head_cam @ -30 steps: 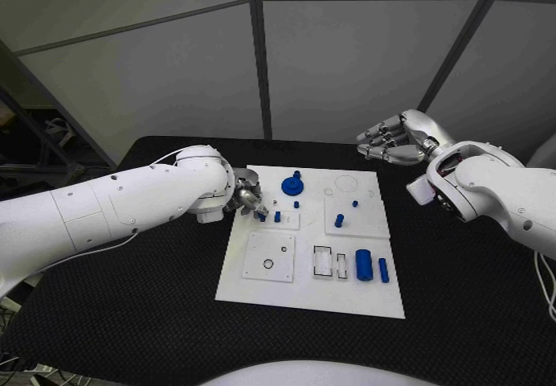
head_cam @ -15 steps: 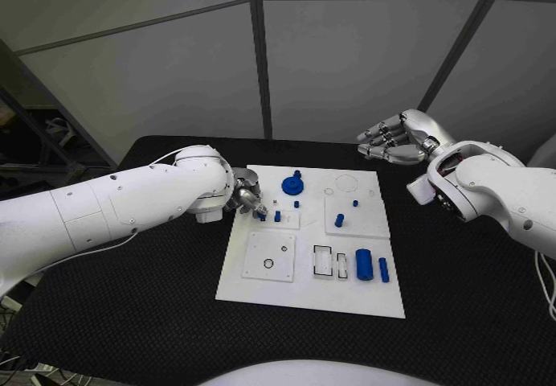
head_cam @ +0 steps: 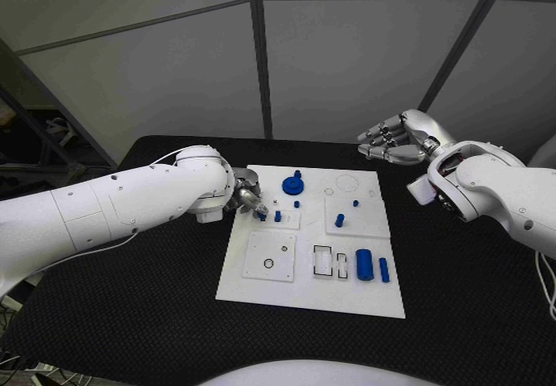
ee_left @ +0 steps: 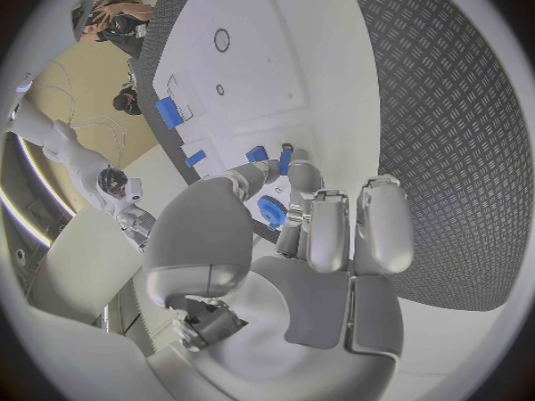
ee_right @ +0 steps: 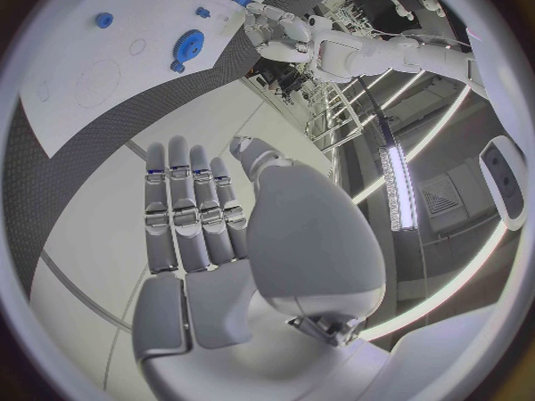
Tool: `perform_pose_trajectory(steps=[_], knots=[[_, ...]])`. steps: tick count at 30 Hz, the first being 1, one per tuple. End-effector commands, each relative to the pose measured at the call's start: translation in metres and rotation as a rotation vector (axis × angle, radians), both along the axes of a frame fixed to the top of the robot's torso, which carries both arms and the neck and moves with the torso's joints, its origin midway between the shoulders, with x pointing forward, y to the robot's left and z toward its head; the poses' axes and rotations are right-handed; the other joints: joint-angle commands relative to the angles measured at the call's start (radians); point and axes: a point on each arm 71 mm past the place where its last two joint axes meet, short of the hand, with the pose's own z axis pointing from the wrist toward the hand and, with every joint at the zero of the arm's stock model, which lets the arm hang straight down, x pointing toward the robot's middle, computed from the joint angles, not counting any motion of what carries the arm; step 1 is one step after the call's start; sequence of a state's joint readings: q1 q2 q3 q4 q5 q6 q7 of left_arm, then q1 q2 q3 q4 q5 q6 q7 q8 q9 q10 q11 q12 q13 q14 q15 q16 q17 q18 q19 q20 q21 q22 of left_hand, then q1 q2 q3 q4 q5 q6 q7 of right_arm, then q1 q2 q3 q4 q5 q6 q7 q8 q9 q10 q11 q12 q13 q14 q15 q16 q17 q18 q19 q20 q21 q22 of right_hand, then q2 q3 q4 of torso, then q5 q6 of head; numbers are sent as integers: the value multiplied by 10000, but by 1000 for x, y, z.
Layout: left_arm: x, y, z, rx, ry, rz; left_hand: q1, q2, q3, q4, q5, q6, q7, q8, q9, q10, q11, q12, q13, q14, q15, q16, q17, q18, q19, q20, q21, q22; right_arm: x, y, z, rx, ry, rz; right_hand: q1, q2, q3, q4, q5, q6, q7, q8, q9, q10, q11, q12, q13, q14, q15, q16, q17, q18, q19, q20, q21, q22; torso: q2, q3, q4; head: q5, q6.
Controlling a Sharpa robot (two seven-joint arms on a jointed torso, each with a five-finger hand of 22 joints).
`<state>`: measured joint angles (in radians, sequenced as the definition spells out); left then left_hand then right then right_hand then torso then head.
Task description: Assemble the parts on the task board
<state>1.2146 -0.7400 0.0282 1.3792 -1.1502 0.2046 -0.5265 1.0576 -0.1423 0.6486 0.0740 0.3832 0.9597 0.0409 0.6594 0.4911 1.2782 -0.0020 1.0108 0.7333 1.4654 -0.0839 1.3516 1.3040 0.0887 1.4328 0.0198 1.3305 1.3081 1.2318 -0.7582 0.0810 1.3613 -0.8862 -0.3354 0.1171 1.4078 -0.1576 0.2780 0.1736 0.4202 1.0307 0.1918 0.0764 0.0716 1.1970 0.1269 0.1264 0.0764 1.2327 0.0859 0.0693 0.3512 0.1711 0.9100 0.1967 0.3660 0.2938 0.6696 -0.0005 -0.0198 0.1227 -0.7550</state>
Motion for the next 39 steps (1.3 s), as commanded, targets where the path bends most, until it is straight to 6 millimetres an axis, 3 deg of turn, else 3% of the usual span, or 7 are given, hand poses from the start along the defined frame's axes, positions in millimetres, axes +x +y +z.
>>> perform_pose_trajectory(steps=[1, 39], knots=[[0, 0, 0, 103, -24, -29, -2, 67, 1457, -1529, 64, 13, -54, 34, -4, 468, -375, 44, 20, 439, -78, 51, 10, -210, 93, 7, 56, 17, 0, 1, 1, -7, -24, 91, -13, 90, 16, -37, 25, -33, 22, -2, 15, -44, -14, -17, -16, -50, -32, -44, -15, 110, 63, 32, -65, -14, 2, 1, 0, -4, -9], [1, -3, 3, 378, 243, -366, -25, -8, 1461, -1620, 156, 65, -78, 67, -13, 560, -398, 147, 158, 443, -88, 56, 15, -219, 109, -1, 84, 56, 0, 1, 1, -15, -5, 94, -41, 87, 11, -23, 50, -34, 23, 0, 16, -44, -12, -16, -20, -54, -29, -47, -29, 108, 71, 34, -85, -27, 5, 3, -5, 6, -57]])
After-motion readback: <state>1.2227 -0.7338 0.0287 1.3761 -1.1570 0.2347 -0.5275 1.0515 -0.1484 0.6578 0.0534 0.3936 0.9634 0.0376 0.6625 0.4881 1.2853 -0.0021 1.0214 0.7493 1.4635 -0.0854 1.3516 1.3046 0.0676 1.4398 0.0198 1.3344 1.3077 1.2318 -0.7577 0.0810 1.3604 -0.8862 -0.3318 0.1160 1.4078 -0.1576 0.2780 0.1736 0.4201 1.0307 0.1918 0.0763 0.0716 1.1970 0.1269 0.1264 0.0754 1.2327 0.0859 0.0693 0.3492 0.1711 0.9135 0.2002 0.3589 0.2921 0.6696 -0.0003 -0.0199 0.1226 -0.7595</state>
